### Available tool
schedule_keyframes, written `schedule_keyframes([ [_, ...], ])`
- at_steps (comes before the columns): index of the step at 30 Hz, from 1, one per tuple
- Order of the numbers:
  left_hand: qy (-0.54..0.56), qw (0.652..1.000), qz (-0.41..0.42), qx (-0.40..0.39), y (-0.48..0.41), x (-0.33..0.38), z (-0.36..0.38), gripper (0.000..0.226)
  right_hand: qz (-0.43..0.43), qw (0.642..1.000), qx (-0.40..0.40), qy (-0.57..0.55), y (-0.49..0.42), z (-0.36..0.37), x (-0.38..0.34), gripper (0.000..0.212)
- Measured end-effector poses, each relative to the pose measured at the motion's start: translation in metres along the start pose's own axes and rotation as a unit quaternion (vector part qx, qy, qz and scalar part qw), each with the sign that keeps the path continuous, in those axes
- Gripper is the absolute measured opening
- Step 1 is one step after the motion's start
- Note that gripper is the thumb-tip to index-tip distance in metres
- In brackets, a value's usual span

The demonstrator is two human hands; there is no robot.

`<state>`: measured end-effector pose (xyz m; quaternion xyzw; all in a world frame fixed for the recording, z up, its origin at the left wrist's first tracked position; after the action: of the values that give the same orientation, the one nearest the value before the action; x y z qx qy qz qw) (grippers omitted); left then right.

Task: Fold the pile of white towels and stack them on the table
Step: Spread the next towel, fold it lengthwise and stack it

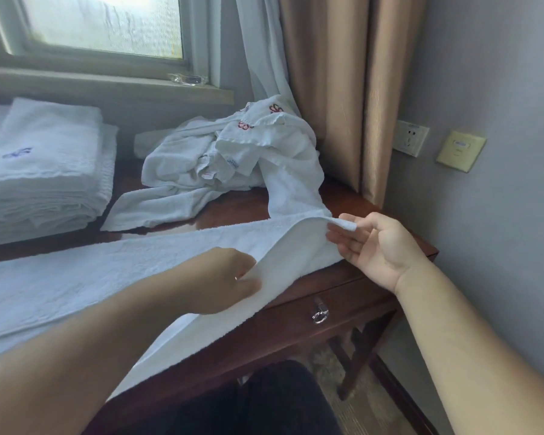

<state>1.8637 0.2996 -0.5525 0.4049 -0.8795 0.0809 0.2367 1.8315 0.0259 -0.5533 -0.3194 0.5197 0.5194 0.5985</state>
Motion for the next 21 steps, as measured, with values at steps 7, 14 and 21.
schedule_keyframes([
  [7,0.012,0.980,-0.116,0.161,-0.026,-0.018,-0.034,0.036,-0.223,0.858,0.135,0.443,-0.013,0.007,-0.018,0.016],
  [14,-0.171,0.967,-0.025,0.189,-0.052,-0.028,-0.047,0.024,-0.328,0.741,0.151,0.567,-0.040,0.036,-0.024,0.060],
  [21,-0.269,0.952,0.040,0.141,-0.089,-0.056,-0.038,0.035,-0.226,0.735,0.200,0.608,-0.083,0.028,-0.011,0.053],
])
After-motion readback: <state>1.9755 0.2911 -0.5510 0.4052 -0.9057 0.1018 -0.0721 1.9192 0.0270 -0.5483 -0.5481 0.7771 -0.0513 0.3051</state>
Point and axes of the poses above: each hand's wrist, its own y-axis away from the middle knuckle, its own z-axis out of the palm, x = y × z, the point moved 4 cm from there along -y, towards the middle knuckle, and after that the axes turned 7 degrees about y, right-handed, at the moved point
